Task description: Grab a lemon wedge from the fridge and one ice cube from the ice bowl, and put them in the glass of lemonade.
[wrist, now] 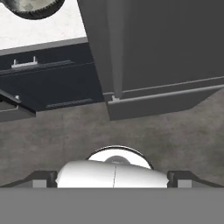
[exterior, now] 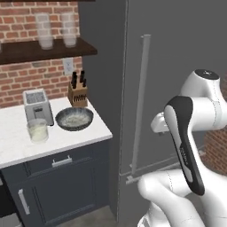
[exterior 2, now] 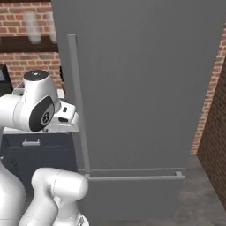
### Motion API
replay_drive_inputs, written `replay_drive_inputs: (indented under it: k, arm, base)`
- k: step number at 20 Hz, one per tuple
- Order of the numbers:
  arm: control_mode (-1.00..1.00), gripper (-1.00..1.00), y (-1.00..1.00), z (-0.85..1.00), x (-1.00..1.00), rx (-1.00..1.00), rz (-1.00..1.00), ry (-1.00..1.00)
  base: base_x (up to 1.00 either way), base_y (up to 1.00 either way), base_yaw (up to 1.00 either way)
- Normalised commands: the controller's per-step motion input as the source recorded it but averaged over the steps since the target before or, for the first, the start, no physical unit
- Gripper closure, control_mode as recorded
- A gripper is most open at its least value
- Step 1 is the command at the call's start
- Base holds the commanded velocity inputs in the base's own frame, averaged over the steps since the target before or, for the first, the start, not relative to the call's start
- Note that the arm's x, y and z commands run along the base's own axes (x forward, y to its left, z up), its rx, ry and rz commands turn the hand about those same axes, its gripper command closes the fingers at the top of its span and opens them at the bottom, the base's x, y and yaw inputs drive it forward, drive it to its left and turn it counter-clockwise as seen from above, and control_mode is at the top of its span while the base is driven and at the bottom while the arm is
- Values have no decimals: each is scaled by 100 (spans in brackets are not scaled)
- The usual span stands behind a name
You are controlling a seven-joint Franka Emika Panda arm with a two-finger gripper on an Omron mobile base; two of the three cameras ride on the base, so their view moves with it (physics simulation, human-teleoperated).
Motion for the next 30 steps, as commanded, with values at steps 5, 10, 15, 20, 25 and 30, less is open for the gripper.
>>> replay_drive_inputs:
  k: [5,10,15,20,25,30]
  arm:
    - [100,-100,0,0,0,0,0,0]
    - [100,-100,0,0,0,0,0,0]
    - [100,-100,0,0,0,0,0,0]
    - [100,-100,0,0,0,0,0,0]
    - [100,-100,0,0,0,0,0,0]
    - [100,-100,0,0,0,0,0,0]
  base:
    - [-62,-8,0]
    - [-31,11,-1]
    - [5,31,-8]
    - [0,15,-13]
    - [0,44,-19]
    - [0,45,-12]
